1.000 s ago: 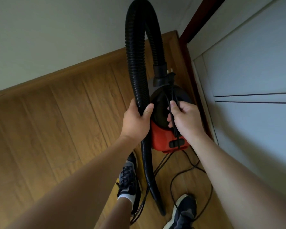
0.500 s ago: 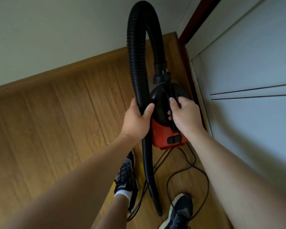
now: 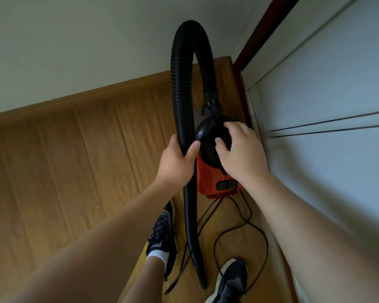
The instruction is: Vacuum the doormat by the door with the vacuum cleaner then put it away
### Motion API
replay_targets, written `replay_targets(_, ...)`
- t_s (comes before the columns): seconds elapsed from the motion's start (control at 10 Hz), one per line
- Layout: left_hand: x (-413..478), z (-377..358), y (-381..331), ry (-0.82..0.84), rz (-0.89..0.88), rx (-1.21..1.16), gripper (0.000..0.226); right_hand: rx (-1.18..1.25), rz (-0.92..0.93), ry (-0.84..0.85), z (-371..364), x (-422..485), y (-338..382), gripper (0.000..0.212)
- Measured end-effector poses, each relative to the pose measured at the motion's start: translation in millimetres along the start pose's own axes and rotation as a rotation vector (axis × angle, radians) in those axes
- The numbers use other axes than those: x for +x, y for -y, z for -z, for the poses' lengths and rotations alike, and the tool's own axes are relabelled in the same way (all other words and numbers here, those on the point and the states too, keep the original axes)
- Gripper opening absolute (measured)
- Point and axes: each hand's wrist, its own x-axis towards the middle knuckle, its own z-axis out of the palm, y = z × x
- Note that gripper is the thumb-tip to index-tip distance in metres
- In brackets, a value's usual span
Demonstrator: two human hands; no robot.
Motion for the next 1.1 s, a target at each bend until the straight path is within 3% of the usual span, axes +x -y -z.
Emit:
replay_targets(0.3, -22, 10, -11, -0.009, 0.038, 0.023, 0.023, -0.194, 0.14, 0.017, 26, -4, 20, 0.048)
replay_targets(0.7, -63, 31, -44, -0.027, 0.078, 0.101, 0.022, -0.249, 0.21, 0.06, 67, -32, 41, 0.05)
replay_targets(0.9, -88, 51, -53, -0.089, -0.079, 0.45, 0.048, -0.261, 0.255, 0.086, 91, -56, 52, 0.051)
replay_targets(1.1, -120, 68, -68, -0.174, -0.185, 0.745, 0.054, -0.262, 0.311, 0.025, 108, -78, 58, 0.051)
